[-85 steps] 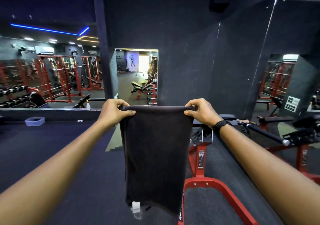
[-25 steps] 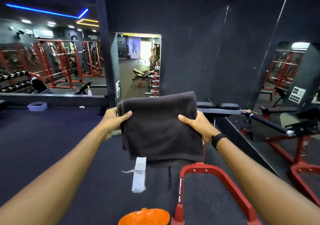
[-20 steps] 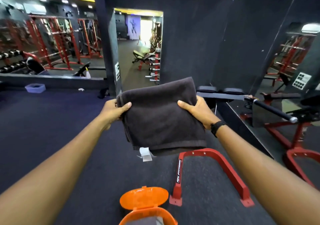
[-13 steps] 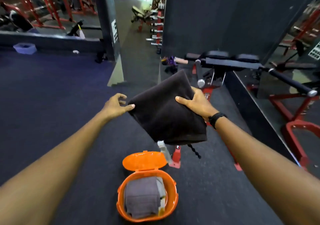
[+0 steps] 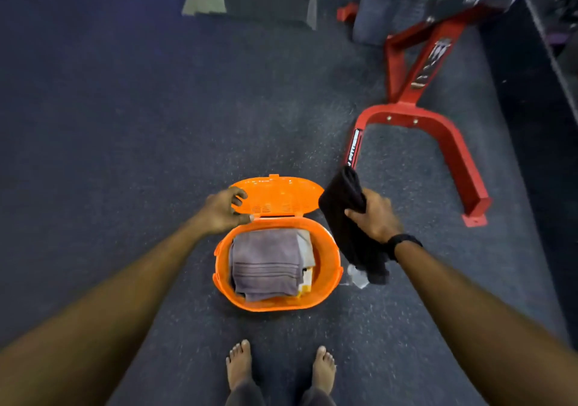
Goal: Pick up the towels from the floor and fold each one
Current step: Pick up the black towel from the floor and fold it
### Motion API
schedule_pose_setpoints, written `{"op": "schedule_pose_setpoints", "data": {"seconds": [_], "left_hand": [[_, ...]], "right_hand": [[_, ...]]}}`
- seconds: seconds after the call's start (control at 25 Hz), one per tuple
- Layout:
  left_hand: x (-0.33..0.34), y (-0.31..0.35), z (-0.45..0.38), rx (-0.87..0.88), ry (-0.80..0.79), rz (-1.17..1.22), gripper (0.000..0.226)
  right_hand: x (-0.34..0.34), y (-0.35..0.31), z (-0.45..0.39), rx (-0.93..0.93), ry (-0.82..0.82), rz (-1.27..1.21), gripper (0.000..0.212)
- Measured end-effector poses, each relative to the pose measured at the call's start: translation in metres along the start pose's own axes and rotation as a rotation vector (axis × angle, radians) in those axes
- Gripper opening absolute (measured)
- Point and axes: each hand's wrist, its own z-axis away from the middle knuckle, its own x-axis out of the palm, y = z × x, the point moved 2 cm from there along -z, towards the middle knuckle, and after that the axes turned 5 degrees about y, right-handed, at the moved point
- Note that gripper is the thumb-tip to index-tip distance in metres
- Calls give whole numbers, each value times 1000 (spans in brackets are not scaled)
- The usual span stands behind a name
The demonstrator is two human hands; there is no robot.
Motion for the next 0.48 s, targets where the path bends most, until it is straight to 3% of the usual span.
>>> {"op": "schedule_pose_setpoints", "data": {"seconds": [0.28,0.36,0.48], "left_hand": [[75,-83,-55,-29,59,9,54],[97,-112,-65,-43,57,-40,59],[122,-146,-72,-62,45,-113,61]], "right_hand": [[143,44,-18,58,-185,-323,31],[174,69,-34,58,-180,-288,40],[206,99,-51,40,-149,-38,50]]}}
